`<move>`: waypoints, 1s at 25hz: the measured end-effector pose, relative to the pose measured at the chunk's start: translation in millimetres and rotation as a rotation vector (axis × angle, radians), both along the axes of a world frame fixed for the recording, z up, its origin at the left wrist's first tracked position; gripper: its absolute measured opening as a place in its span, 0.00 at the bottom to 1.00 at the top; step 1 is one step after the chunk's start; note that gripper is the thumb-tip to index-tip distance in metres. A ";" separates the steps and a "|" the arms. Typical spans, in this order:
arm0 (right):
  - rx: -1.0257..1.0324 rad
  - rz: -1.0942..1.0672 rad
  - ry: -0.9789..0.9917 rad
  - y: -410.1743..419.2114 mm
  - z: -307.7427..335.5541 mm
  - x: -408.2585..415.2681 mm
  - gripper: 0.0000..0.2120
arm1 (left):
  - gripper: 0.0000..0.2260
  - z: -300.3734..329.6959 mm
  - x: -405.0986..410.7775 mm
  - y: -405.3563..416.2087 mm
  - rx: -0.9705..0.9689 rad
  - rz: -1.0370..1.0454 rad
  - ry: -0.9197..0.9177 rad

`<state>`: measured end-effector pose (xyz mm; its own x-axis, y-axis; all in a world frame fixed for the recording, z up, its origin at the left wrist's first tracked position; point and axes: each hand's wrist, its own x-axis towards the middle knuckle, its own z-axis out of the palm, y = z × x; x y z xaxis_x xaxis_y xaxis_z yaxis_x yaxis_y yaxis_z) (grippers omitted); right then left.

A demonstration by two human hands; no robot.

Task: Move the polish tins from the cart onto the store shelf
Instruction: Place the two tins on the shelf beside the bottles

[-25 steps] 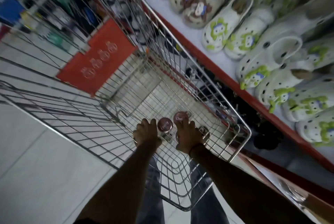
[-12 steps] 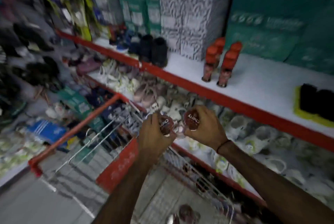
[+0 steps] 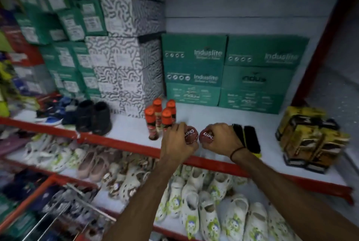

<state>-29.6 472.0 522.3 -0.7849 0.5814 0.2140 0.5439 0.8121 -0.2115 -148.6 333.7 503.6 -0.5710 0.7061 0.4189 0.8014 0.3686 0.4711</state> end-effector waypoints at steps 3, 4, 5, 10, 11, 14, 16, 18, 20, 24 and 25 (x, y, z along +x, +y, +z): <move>0.059 -0.018 -0.195 25.8 -16.4 -4.6 0.18 | 0.15 -12.0 -7.7 35.2 -0.224 -0.035 -0.028; 0.046 -0.027 -0.225 33.5 -22.0 -6.3 0.18 | 0.14 -16.9 -9.7 43.4 -0.248 -0.049 -0.063; 0.028 -0.035 -0.239 40.0 -25.4 -8.4 0.18 | 0.12 -20.9 -11.8 50.3 -0.245 -0.056 -0.095; 0.038 0.004 -0.221 73.2 -32.7 -25.6 0.15 | 0.09 -26.5 -27.8 90.6 -0.210 -0.098 -0.084; 0.049 0.015 -0.222 78.2 -33.2 -28.8 0.15 | 0.10 -26.8 -31.1 97.2 -0.219 -0.107 -0.087; 0.073 0.030 -0.228 92.8 -35.0 -34.0 0.12 | 0.10 -27.6 -37.6 115.5 -0.220 -0.091 -0.112; 0.078 0.033 -0.228 99.1 -35.0 -34.2 0.12 | 0.08 -27.4 -39.6 122.3 -0.200 -0.071 -0.109; 0.060 0.039 -0.212 102.2 -33.9 -33.9 0.12 | 0.09 -28.4 -42.4 126.5 -0.202 -0.059 -0.100; 0.049 0.041 -0.213 104.7 -33.5 -34.6 0.12 | 0.09 -28.8 -44.8 128.9 -0.208 -0.052 -0.104; 0.065 0.008 -0.228 105.0 -34.0 -35.6 0.15 | 0.10 -28.7 -50.0 131.4 -0.246 -0.063 -0.135; 0.063 0.005 -0.224 104.7 -34.3 -36.1 0.15 | 0.11 -28.9 -50.9 131.3 -0.256 -0.064 -0.136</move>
